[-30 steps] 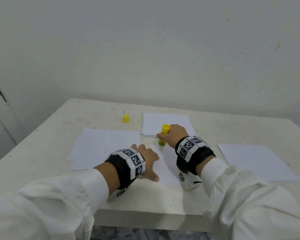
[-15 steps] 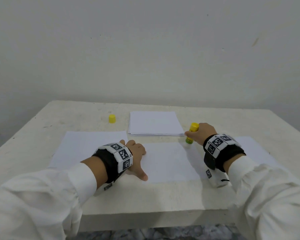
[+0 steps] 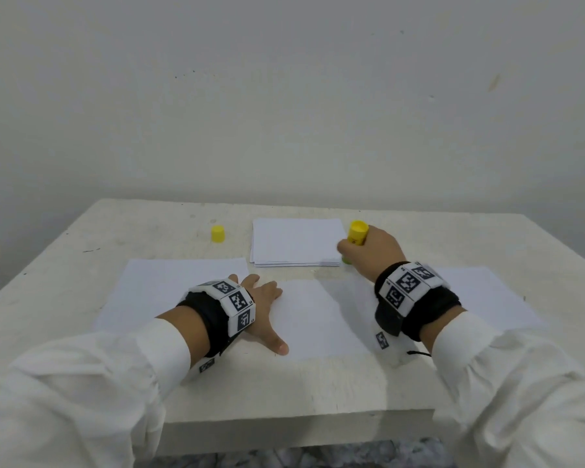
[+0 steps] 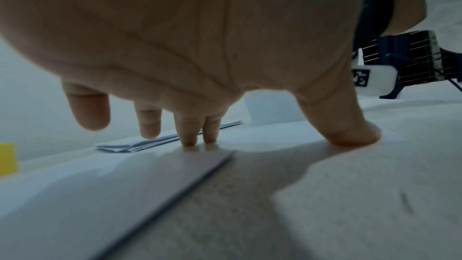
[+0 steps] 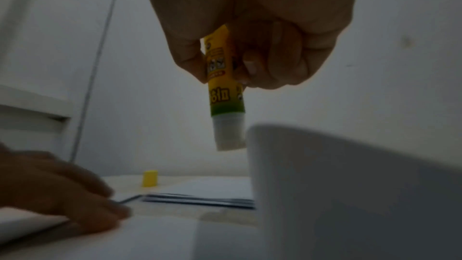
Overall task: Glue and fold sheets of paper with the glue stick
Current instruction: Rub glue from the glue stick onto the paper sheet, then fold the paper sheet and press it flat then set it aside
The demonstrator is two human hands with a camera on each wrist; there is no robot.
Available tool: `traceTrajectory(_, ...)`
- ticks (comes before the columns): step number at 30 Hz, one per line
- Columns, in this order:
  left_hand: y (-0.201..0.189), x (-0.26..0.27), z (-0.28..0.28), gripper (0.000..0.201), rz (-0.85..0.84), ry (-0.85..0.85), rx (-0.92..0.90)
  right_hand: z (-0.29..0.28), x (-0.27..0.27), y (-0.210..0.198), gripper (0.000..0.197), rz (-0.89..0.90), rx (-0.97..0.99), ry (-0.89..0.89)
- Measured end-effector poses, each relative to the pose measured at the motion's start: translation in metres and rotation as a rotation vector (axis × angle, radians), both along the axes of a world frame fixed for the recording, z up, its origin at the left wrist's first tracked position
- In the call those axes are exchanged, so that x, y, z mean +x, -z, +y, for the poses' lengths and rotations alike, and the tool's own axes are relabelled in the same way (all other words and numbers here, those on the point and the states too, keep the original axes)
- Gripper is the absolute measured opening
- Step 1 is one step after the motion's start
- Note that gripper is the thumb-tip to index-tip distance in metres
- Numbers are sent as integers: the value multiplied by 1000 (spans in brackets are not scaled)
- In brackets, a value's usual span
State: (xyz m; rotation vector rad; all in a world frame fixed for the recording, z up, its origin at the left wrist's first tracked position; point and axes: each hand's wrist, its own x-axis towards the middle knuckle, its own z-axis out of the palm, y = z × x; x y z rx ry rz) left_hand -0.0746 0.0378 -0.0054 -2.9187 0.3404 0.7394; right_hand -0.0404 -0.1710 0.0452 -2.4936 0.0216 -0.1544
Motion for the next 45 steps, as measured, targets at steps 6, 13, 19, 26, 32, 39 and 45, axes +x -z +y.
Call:
traceTrajectory(6,5,6,1,119,-5,31,8,31,-6,-28,24,-193,10,-22)
traceTrajectory(13,4,3,2,120,20,22,-11,54,-20,-3,32,167,-68,-333)
traceTrajectory(19,-3,-5,2,126,27,-77,-26,72,-14,22,36,168,-177,-344)
traceTrajectory(26,0,-2,2,133,33,-99,-22,80,-14,26,40,196,-229,-387)
traceTrajectory(32,2,0,1,130,17,-47,-18,65,-45,23,38,213,-157,-479)
traceTrajectory(39,9,7,0,138,15,13,28,56,-64,24,35,262,-185,-510)
traceTrajectory(45,7,6,0,144,14,-37,53,35,-71,23,33,264,-176,-455)
